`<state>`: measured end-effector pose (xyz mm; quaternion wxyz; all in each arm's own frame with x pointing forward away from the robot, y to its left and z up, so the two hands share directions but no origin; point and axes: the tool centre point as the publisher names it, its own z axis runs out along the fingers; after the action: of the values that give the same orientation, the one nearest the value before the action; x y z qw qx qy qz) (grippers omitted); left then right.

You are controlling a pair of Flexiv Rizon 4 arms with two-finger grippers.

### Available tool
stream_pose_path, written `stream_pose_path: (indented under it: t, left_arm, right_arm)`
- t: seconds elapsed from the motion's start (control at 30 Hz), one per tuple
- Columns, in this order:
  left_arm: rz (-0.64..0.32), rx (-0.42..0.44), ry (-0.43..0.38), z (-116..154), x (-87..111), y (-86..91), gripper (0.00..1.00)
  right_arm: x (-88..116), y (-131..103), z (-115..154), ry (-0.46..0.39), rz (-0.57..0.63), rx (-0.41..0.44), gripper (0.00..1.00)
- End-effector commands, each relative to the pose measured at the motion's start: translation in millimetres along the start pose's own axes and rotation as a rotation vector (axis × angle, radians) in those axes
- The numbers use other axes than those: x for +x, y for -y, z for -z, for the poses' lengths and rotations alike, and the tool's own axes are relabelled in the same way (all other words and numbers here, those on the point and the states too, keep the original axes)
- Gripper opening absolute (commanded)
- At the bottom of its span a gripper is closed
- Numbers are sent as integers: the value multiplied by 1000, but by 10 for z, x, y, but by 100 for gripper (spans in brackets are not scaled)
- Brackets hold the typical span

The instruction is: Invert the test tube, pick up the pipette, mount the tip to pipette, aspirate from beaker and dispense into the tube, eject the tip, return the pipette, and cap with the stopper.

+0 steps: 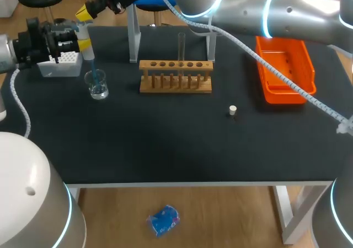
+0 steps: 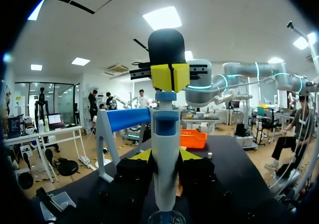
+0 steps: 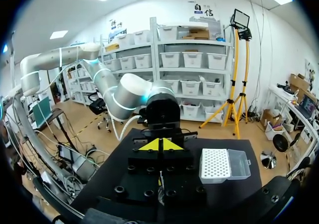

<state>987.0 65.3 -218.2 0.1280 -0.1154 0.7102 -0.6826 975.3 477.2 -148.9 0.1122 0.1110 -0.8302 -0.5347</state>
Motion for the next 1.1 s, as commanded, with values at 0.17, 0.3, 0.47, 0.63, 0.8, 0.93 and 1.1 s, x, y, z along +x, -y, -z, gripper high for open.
stream_pose_path:
  t: [0.17,0.3,0.47,0.63,0.8,0.93,1.1]
  left_arm:
    - [-1,2,-2,5,-16,39,0]
    - [-1,2,-2,5,-16,39,0]
    - [-1,2,-2,5,-16,39,0]
    - [-1,2,-2,5,-16,39,0]
    - [-1,2,-2,5,-16,39,0]
    - [-1,2,-2,5,-16,39,0]
    - [-1,2,-2,5,-16,39,0]
  right_arm:
    - [-12,72,-33,-8,-7,3,0]
    - [0,86,-42,-10,-11,1,0]
    - [14,105,-49,-10,-16,1,0]
    - [25,119,-59,-10,-21,-1,0]
    - [27,118,-61,-11,-22,-3,0]
    - [16,66,-49,-9,-10,-2,0]
    - [-5,-37,-5,-1,14,3,0]
